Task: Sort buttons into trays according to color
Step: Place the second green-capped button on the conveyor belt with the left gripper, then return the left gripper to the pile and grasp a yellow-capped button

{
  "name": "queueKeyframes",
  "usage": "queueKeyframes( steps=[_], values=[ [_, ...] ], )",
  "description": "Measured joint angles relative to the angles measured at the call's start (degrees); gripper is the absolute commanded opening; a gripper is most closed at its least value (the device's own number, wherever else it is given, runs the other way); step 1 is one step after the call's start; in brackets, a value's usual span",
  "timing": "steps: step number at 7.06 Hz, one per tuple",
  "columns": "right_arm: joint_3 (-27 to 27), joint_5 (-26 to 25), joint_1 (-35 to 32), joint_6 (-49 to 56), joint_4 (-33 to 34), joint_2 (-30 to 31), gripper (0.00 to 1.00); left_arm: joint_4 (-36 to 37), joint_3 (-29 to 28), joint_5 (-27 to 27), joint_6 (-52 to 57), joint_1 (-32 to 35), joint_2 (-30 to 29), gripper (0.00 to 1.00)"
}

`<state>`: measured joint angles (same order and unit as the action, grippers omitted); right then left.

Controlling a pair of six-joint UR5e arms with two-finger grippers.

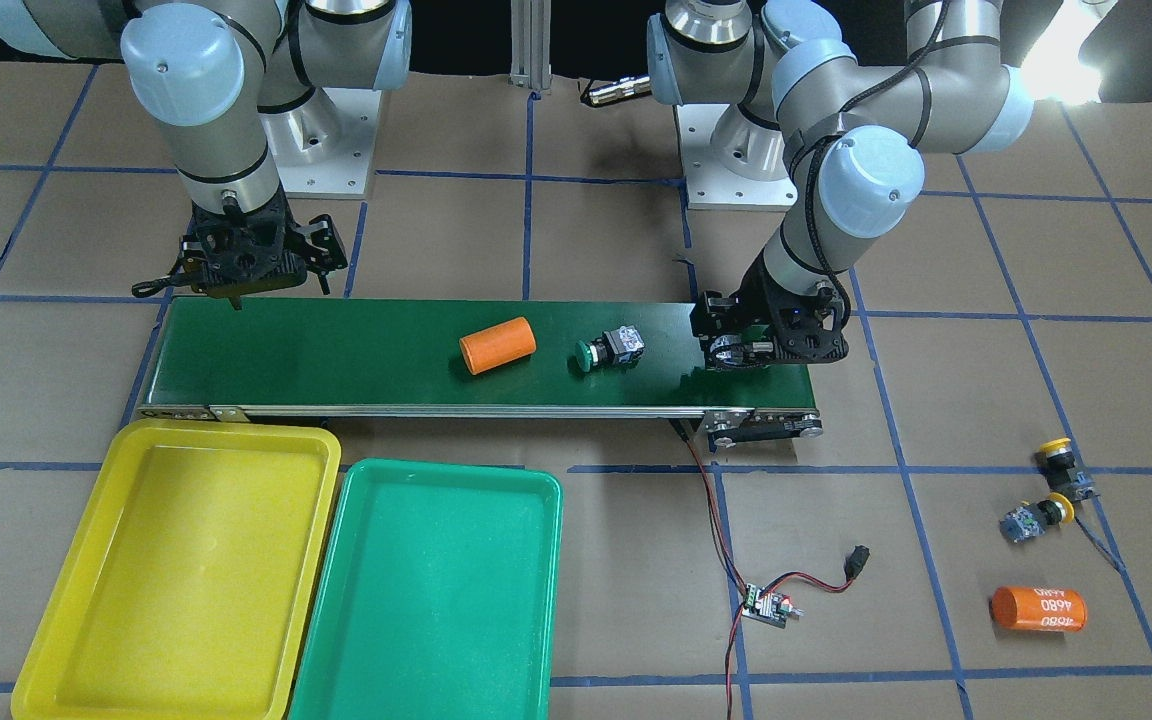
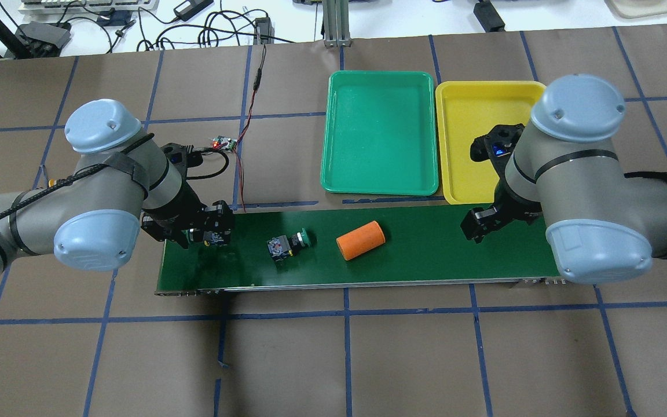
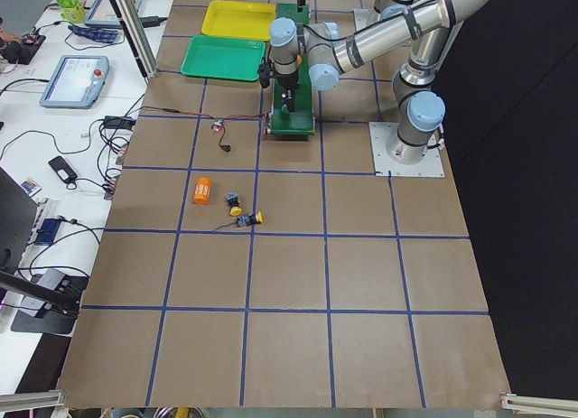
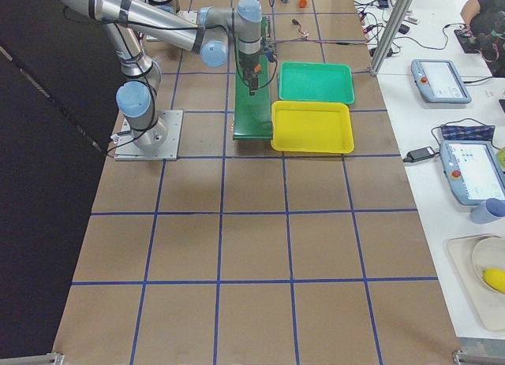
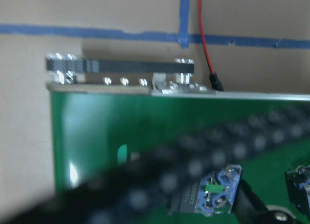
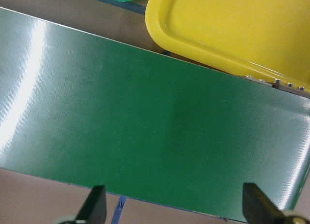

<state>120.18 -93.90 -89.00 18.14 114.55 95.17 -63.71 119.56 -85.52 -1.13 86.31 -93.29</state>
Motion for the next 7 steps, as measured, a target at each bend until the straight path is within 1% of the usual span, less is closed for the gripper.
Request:
queueKeyframes(
  steps=[2,4,5,7],
  values=[
    [0.0,-0.2,0.3,1.5,-0.4,0.0,1.0,-0.4,-0.5,0.0,-0.3,-0.1,0.0,1.0],
    [0.1,-0.3,0.4,1.8,-0.4,0.0,1.0,-1.2,-3.2,-0.2,0.2,-1.7,-0.3,1.0],
    [0.2,-0.3,0.4,1.8,-0.5,0.0,1.0,-2.2,-5.9,-0.4,2.4,-4.7,-1.4,1.0],
    [0.2,-0.1,0.4,4.2,-1.0,0.0,1.0,-3.3,-12.1,-0.7,15.1,-13.3,-6.1,1.0]
  ],
)
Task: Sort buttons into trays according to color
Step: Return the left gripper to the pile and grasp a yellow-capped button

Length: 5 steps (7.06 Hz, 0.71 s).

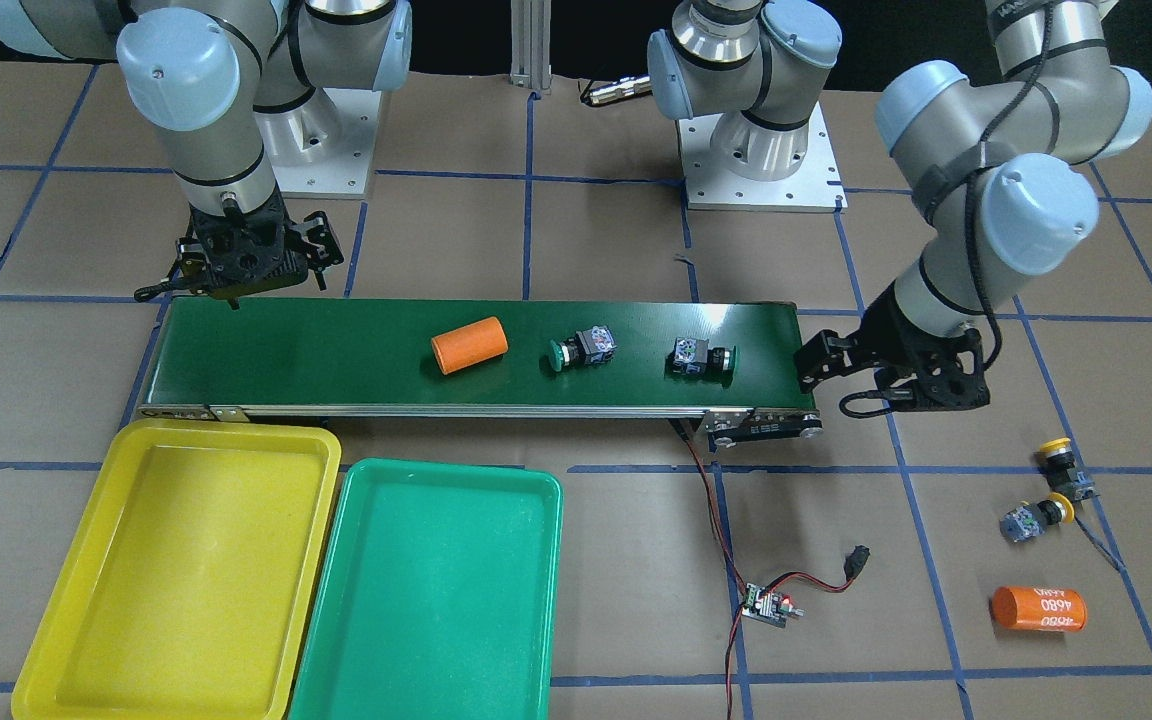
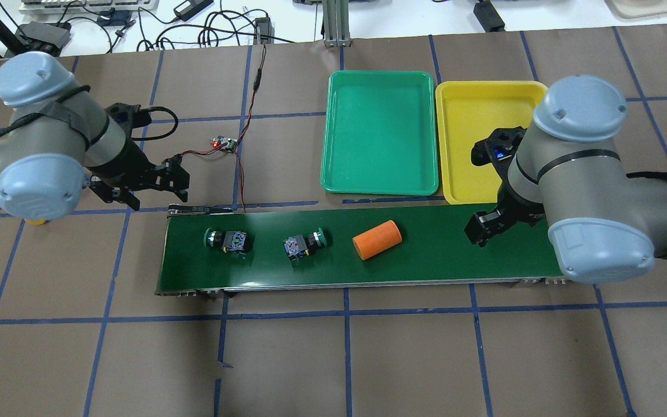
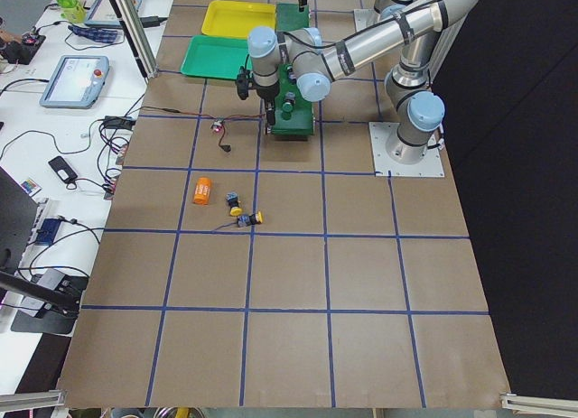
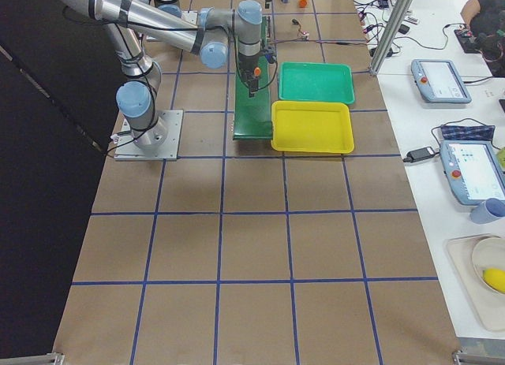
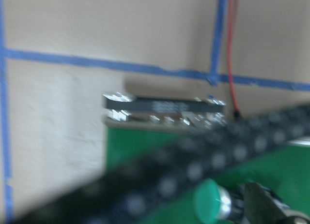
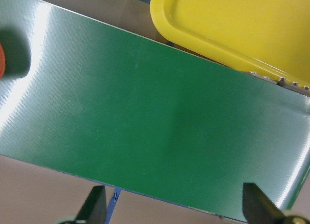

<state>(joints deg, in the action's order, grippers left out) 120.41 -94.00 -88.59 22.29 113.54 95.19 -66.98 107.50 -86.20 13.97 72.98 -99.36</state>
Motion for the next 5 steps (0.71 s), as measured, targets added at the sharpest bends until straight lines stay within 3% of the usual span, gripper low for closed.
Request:
queueKeyframes(
  steps=[3,5],
  values=[
    [0.1,-0.1,0.1,17.1,0.2,0.0,1.0,0.1,-8.5,-2.1,18.6,-11.6,-7.8,1.0],
    [0.1,-0.2,0.3,31.0,0.4,0.0,1.0,1.1,-12.9,-2.6,23.3,-18.4,-13.1,1.0]
  ],
)
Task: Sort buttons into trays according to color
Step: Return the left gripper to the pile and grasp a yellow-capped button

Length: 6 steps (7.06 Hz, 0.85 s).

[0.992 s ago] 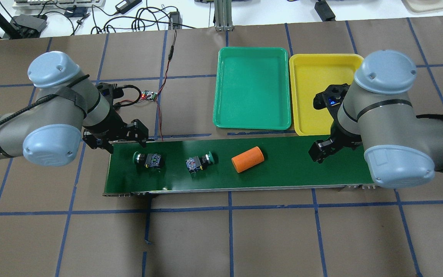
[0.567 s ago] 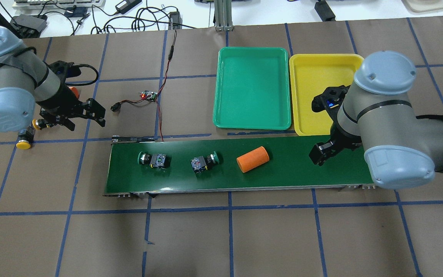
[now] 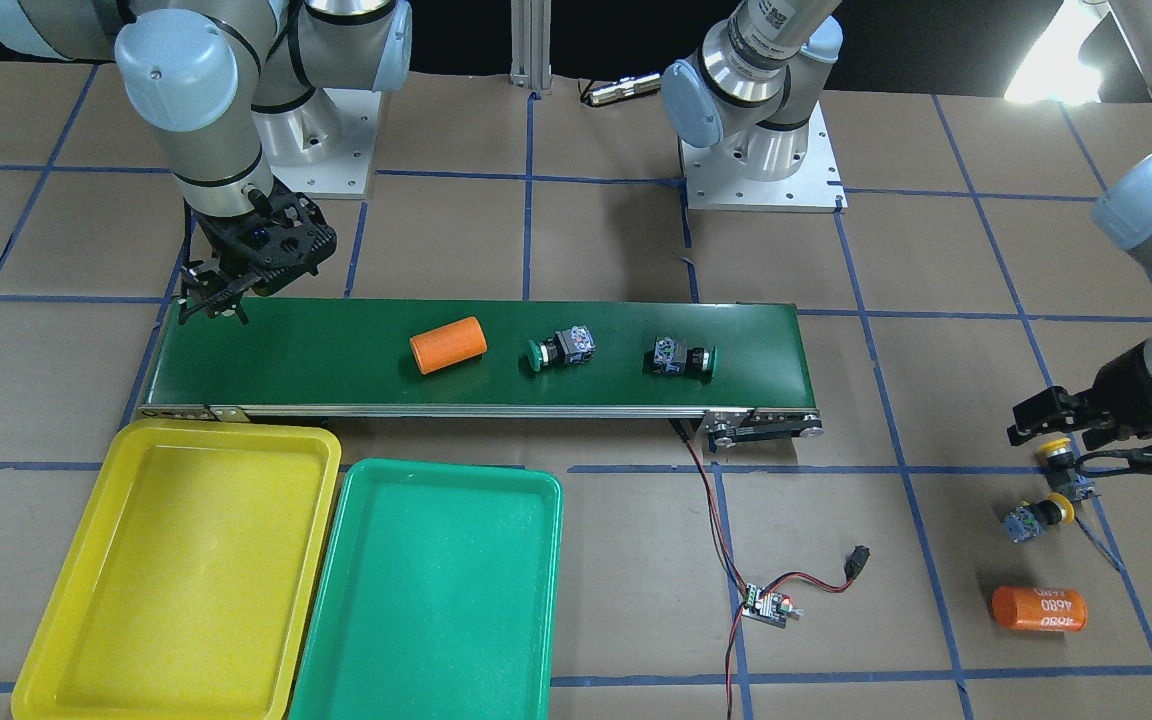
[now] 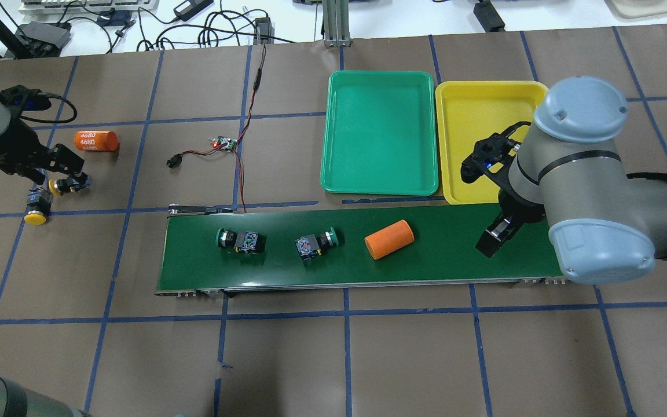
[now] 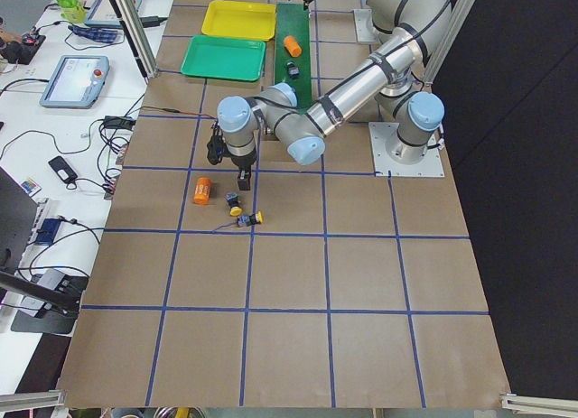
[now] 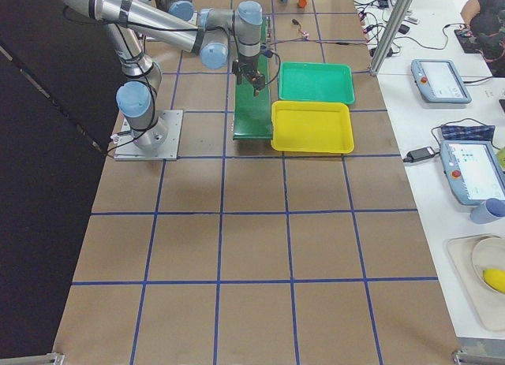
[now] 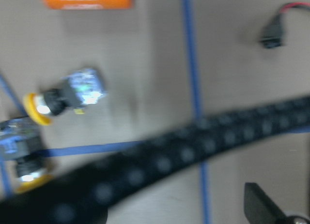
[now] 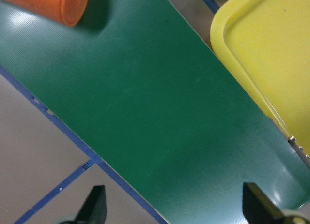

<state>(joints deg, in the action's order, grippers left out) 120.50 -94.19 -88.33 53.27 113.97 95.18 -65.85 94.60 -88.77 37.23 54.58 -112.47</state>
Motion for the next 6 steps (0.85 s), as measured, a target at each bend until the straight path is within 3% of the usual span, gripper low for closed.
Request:
queueKeyframes(
  steps=[4,6],
  values=[
    [0.2,0.1,0.1,32.5,0.5,0.0,1.0,7.4,-2.2,0.1,3.3,-5.1,-8.5,0.99],
    [0.3,0.1,0.0,44.6,0.6,-0.1,1.0,8.3,-1.7,0.1,2.9,-5.1,-9.6,0.67]
  ],
)
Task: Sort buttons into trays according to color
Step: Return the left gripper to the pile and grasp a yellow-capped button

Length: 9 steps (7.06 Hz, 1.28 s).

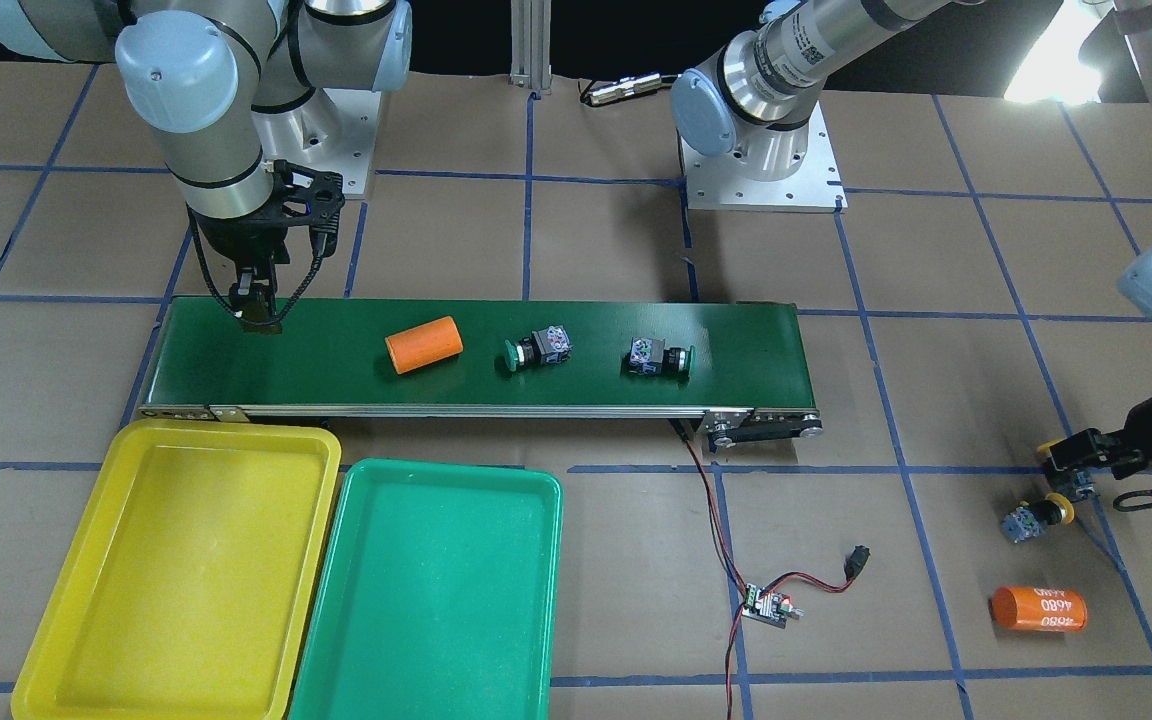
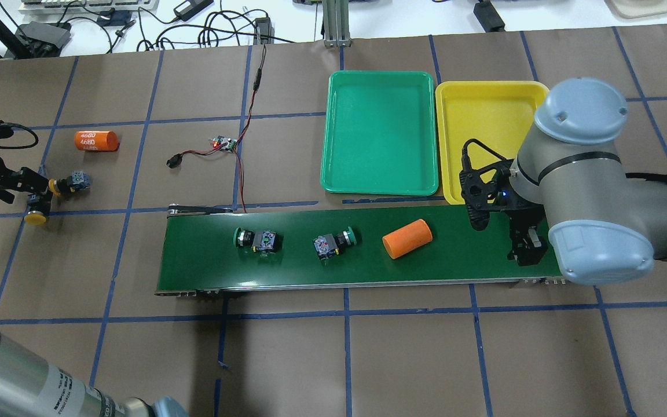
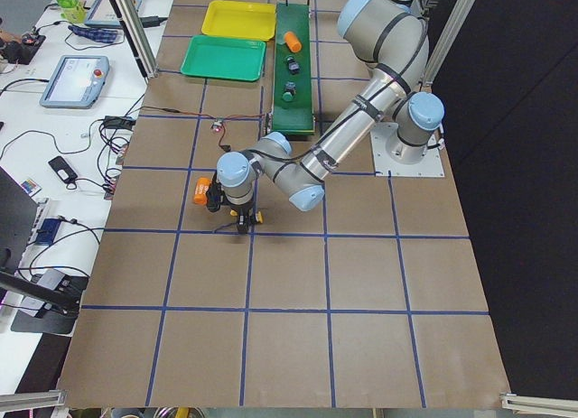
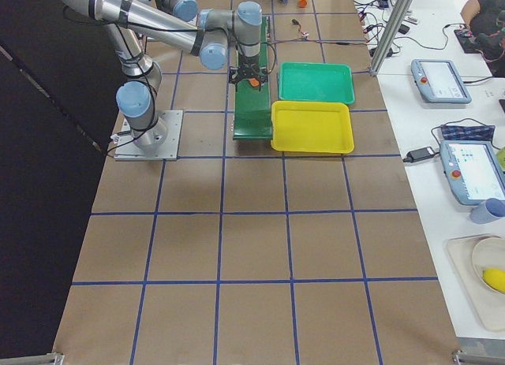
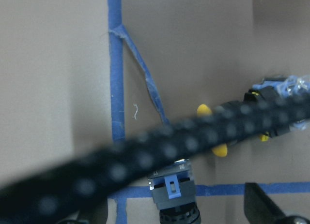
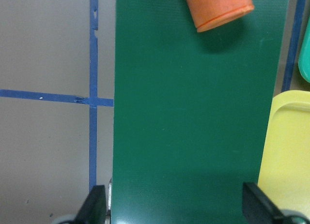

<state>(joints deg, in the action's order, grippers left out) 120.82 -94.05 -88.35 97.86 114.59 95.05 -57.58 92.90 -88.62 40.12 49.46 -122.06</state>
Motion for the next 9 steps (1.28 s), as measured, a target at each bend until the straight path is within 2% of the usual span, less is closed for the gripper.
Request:
queueKeyframes(
  steps=[2,4,6,9],
  values=[
    [0.0,0.4,0.0,2.0,-0.2,-0.4,1.0,0.1,0.1,0.0,0.3,0.0,-0.9,0.03],
    [-0.2,0.6,0.1,2.5,0.0,-0.7,1.0,0.0,-0.2,-0.2,0.5,0.0,-0.6,0.0],
    [-0.2,0.4,0.2,2.1,0.1,-0.8,1.0,-3.3,-0.1,-0.3,0.0,1.6,3.2,0.0],
    [0.1,0.9,0.3,-6.0,0.0,-0.9,1.0,-15.7,1.8,0.2,-10.1,14.1,14.9,0.0]
  ],
)
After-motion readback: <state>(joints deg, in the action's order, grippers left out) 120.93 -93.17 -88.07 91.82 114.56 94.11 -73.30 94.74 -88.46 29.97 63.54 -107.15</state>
